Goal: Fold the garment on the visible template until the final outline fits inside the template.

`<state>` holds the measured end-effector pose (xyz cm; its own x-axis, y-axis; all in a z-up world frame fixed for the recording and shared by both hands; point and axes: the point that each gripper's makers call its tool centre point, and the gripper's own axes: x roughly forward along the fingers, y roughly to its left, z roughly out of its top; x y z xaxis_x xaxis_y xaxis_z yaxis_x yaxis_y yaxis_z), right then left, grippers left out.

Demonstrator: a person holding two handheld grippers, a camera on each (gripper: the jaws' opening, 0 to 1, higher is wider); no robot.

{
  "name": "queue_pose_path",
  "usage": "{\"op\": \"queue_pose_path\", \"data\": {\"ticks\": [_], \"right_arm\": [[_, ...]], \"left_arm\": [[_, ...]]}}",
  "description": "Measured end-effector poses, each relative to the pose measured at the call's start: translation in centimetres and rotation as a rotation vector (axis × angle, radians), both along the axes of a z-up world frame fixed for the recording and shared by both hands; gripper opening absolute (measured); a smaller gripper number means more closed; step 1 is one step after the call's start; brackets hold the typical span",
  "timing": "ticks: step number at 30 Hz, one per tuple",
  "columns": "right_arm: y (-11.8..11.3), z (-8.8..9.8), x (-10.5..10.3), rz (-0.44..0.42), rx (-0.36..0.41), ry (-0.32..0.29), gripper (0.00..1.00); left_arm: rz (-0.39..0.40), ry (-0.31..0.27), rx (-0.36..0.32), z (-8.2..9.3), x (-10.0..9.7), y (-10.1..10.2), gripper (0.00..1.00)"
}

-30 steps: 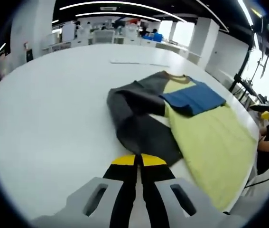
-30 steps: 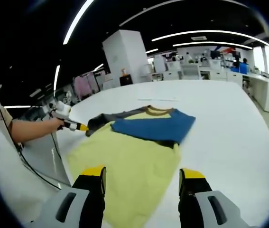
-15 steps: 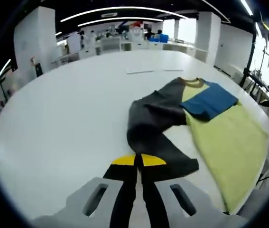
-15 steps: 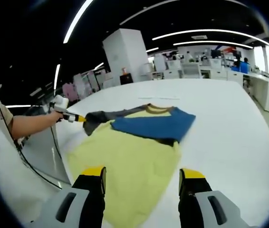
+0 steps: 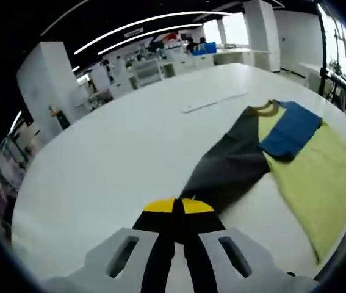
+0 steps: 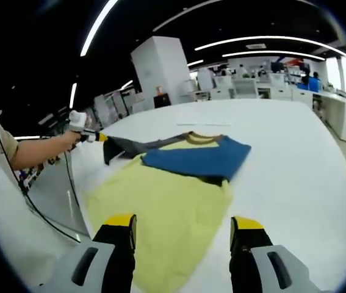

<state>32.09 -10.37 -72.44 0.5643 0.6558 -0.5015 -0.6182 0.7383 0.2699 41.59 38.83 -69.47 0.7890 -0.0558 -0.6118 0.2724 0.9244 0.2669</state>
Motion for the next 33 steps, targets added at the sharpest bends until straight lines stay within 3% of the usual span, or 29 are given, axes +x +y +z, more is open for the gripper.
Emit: {"op": "queue_pose_path", "data": {"ticks": [3, 7, 24, 33], "right_arm": [[0.0, -0.1, 0.1, 0.000, 0.000, 0.003, 0.60], [0.1, -0.3, 0.1, 0.001, 0.001, 0.005, 0.60], [0.7, -0.6, 0.0, 0.012, 0.003, 0.015, 0.60], [0.6, -0.6, -0.1, 0.010, 0.001, 0.014, 0.60]], "left_arm": [[-0.014, -0.009, 0.036, 0.1, 0.0, -0.2, 0.00], [-0.060, 0.025, 0.101, -1.1, -0.9, -1.1, 0.00], [-0.101, 0.130, 0.022, -6.9, -4.6, -4.1, 0.00], [-0.111, 0.176, -0.044, -8.7, -5.5, -5.7, 0.00]]}}
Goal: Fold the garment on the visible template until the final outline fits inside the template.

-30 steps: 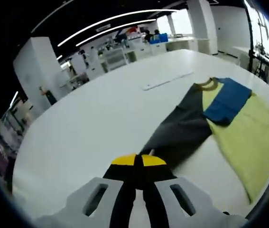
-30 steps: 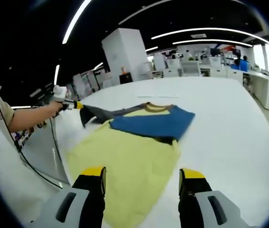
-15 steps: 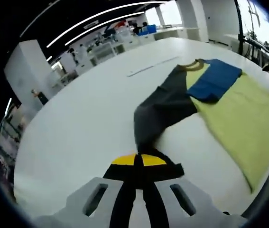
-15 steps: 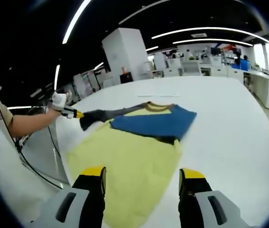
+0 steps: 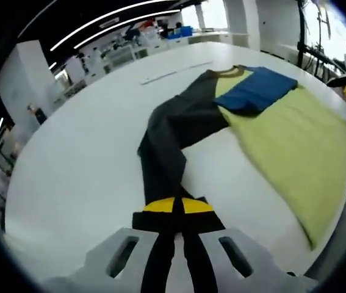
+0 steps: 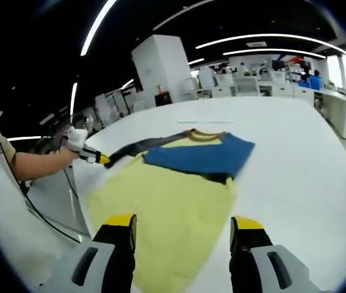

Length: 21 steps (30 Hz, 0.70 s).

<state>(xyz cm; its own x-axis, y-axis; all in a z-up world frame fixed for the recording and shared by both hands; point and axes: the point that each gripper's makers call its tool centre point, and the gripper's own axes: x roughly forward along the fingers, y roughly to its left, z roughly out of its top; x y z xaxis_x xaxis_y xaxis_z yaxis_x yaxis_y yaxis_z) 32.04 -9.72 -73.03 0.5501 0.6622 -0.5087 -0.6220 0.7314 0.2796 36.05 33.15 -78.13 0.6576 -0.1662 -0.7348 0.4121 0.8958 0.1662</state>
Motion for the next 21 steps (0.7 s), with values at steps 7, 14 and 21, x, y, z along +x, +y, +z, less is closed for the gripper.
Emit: {"op": "queue_pose_path", "data": {"ticks": [7, 14, 21], "right_arm": [[0.0, -0.3, -0.2, 0.000, -0.004, 0.006, 0.60], [0.0, -0.3, -0.3, -0.003, -0.001, 0.008, 0.60], [0.1, -0.3, -0.2, -0.004, 0.001, 0.008, 0.60]], "left_arm": [[-0.008, 0.016, -0.047, -0.5, -0.3, -1.0, 0.00], [-0.043, -0.050, -0.091, 1.7, -0.2, -1.7, 0.02], [-0.010, -0.143, -0.105, 3.7, 0.6, -0.6, 0.12]]}}
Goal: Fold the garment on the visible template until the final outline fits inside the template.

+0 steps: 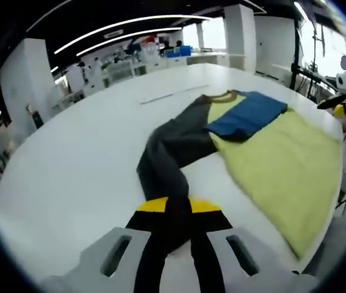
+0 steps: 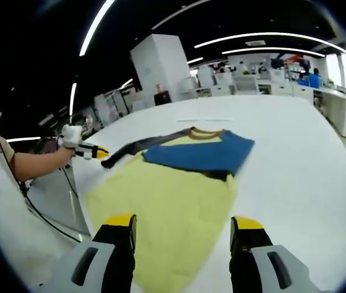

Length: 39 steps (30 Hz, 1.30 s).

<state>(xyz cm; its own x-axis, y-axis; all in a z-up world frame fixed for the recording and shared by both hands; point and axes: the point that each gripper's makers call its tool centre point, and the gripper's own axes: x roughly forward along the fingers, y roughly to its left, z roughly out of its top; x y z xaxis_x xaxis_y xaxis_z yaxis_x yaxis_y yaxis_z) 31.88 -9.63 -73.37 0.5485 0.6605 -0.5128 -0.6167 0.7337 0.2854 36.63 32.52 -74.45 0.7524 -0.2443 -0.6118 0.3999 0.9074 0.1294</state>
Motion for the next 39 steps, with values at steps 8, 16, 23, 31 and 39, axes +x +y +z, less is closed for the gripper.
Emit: {"op": "queue_pose_path", "data": {"ticks": [8, 16, 23, 31, 39], "right_arm": [[0.1, -0.1, -0.1, 0.004, -0.003, 0.003, 0.60], [-0.5, -0.3, -0.2, -0.009, -0.006, 0.008, 0.60], [-0.6, -0.5, -0.3, -0.016, -0.008, 0.012, 0.60], [-0.2, -0.6, -0.3, -0.010, -0.005, 0.015, 0.60], [-0.5, -0.8, -0.3, -0.013, -0.005, 0.020, 0.60]], "left_arm": [[0.094, 0.035, -0.013, -1.2, 0.7, 2.3, 0.10], [0.144, 0.124, -0.079, -3.5, 0.3, 2.7, 0.17], [0.123, 0.176, -0.112, -4.6, -0.1, 1.8, 0.12], [0.122, 0.183, -0.131, -4.5, -0.1, 1.7, 0.01], [0.151, 0.119, -0.046, -2.6, 0.7, 3.9, 0.00]]}}
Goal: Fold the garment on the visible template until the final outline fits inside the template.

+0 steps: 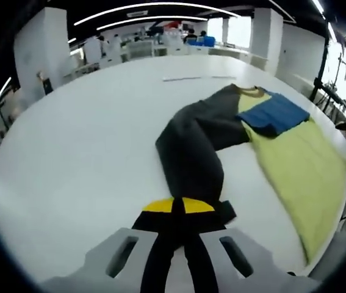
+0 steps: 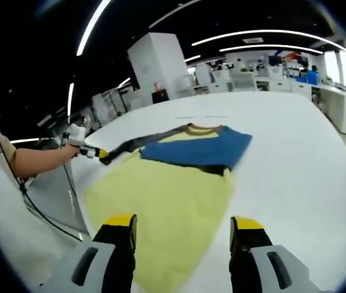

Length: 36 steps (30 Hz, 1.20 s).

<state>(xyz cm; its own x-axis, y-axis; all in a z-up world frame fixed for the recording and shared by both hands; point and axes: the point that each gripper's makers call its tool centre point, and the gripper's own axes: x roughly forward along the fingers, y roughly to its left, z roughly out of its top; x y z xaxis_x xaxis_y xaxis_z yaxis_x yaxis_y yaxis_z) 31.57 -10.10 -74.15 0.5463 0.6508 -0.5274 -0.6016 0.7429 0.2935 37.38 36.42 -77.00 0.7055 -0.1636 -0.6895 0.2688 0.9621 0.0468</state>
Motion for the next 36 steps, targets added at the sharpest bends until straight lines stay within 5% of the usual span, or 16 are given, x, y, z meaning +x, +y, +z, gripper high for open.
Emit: {"op": "queue_pose_path", "data": {"ticks": [10, 17, 21, 28, 36], "right_arm": [[0.4, 0.0, 0.0, 0.006, 0.001, -0.001, 0.60], [0.4, -0.2, -0.2, 0.005, -0.002, 0.004, 0.59], [0.4, -0.3, -0.2, -0.001, -0.002, 0.007, 0.59], [0.4, -0.4, -0.2, -0.002, 0.000, 0.012, 0.59], [0.7, -0.6, 0.0, 0.005, 0.000, 0.014, 0.59]], "left_arm": [[0.066, -0.109, 0.111, 4.2, 2.6, 3.7, 0.00], [0.048, -0.200, 0.223, 6.9, 4.0, 4.3, 0.00], [0.025, -0.172, 0.255, 5.7, 3.7, 4.0, 0.00], [0.044, -0.092, 0.189, 2.0, 1.7, 3.3, 0.00], [0.025, -0.043, 0.161, -0.1, 0.1, 2.2, 0.00]]}}
